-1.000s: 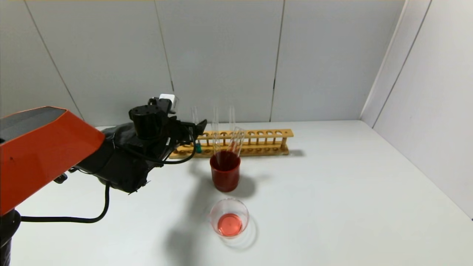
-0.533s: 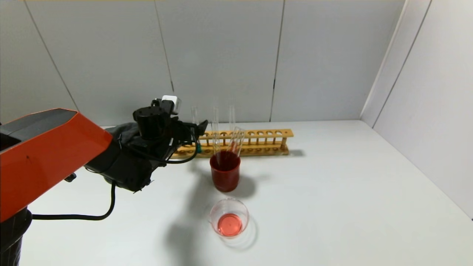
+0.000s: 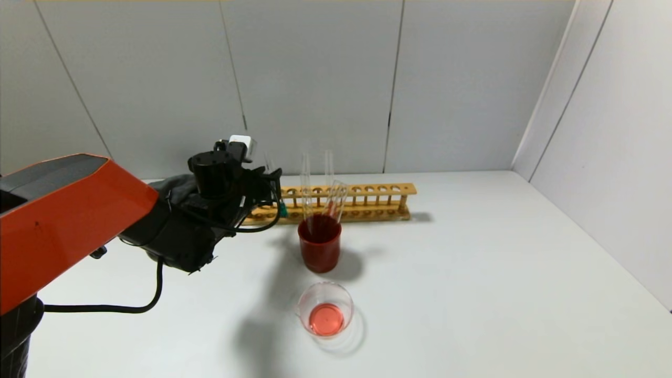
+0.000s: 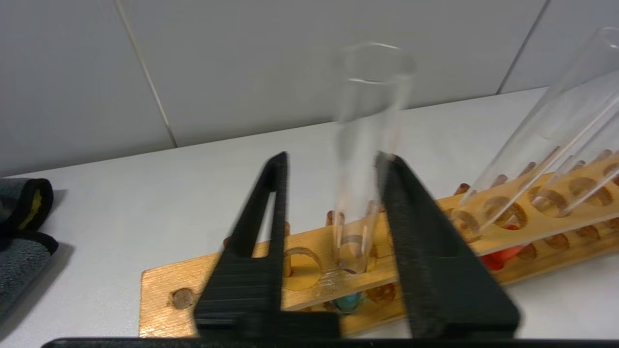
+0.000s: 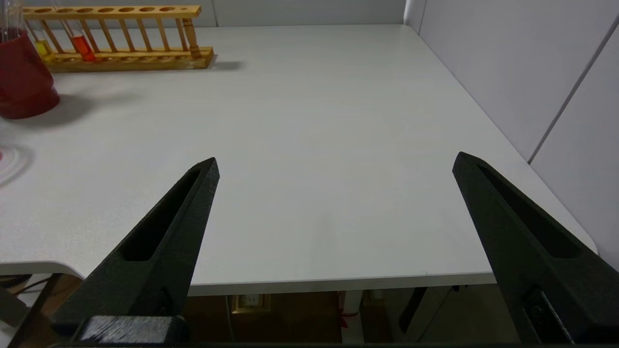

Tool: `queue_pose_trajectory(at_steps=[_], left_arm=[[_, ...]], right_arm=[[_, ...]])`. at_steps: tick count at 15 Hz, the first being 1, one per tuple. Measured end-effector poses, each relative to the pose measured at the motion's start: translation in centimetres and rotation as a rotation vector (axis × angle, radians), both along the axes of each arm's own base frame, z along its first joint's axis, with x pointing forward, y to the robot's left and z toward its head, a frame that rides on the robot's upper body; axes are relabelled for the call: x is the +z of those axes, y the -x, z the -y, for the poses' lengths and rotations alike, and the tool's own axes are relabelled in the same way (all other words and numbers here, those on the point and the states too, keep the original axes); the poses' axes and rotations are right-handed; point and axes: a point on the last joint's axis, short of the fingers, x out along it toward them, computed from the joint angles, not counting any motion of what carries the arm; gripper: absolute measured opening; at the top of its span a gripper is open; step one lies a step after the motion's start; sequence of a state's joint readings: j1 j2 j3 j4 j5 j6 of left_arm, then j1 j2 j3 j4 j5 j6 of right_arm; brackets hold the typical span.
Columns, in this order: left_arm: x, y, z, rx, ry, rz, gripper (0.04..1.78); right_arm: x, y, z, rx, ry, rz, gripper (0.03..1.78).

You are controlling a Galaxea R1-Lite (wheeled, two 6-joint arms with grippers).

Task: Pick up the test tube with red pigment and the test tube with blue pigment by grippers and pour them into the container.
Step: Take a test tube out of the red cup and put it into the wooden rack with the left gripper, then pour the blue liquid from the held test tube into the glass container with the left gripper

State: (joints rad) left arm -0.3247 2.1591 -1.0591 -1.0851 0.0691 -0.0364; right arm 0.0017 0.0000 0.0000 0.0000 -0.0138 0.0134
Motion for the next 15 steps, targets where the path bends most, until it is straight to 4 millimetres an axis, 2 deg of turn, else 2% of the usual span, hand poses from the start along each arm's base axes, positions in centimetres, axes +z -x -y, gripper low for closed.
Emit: queue_pose_trajectory(at_steps=[1, 3, 10, 15], left_arm=[[0.0, 0.0, 0.0, 0.001, -0.002, -0.001, 0.45], [0.1, 0.1, 0.1, -0.005, 0.001, 0.001, 0.33], [1.4, 0.5, 0.2, -0.011, 0.005, 0.03, 0.33], [4.2, 2.0, 0.9, -0.038, -0.004, 0.085, 0.33]], right_arm=[[0.0, 0.0, 0.0, 0.0, 0.0, 0.0, 1.7], [0.0, 0.0, 0.0, 0.0, 0.0, 0.0, 1.7], [0.0, 0.0, 0.0, 0.0, 0.0, 0.0, 1.7], [0.0, 0.0, 0.0, 0.0, 0.0, 0.0, 1.7]])
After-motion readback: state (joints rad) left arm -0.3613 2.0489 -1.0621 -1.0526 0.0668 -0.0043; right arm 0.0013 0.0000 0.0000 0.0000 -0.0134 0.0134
